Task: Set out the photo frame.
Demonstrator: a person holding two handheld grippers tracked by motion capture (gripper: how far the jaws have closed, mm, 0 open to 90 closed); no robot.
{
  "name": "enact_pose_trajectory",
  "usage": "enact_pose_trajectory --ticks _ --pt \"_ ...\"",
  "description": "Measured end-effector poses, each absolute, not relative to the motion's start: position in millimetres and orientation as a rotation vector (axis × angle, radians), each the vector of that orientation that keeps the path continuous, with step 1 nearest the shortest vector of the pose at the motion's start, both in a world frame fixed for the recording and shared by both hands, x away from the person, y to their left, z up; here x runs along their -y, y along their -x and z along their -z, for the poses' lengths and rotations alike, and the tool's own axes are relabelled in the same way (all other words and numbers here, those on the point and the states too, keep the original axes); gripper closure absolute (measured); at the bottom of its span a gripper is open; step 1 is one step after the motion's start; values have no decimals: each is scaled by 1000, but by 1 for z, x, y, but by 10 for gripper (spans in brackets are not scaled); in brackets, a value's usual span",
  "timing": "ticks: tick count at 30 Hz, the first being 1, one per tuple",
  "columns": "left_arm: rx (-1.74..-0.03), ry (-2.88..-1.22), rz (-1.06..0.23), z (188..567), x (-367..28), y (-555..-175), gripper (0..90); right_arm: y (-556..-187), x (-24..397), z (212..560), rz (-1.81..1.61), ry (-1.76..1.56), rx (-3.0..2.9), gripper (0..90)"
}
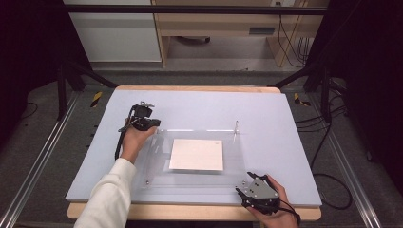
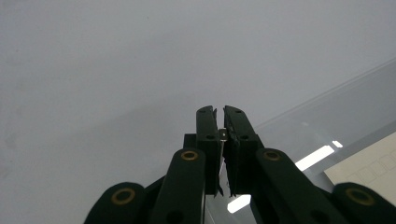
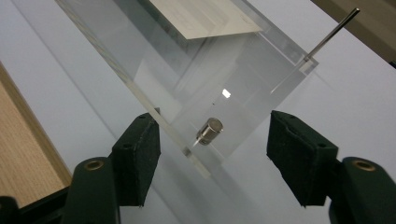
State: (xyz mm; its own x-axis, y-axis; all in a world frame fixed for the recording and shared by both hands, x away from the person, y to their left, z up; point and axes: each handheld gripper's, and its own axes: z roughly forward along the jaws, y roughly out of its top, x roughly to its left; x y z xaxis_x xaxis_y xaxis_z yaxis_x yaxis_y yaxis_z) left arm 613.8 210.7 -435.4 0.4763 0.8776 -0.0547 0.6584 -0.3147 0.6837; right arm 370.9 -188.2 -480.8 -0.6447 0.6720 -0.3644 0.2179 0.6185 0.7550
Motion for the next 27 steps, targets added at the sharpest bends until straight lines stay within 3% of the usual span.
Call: enact_pose_trajectory --ticks 9,21,27 --pt "-1253 -2084 -426 435 -212 -615 845 -369 185 480 -905 -643 -2190 430" --pt "-1249 -2084 -418 436 -213 -616 844 -370 180 482 -919 -590 -2175 427" --pt "-1235 -2083 -425 437 -213 -616 841 -368 175 480 -919 -547 -2151 487"
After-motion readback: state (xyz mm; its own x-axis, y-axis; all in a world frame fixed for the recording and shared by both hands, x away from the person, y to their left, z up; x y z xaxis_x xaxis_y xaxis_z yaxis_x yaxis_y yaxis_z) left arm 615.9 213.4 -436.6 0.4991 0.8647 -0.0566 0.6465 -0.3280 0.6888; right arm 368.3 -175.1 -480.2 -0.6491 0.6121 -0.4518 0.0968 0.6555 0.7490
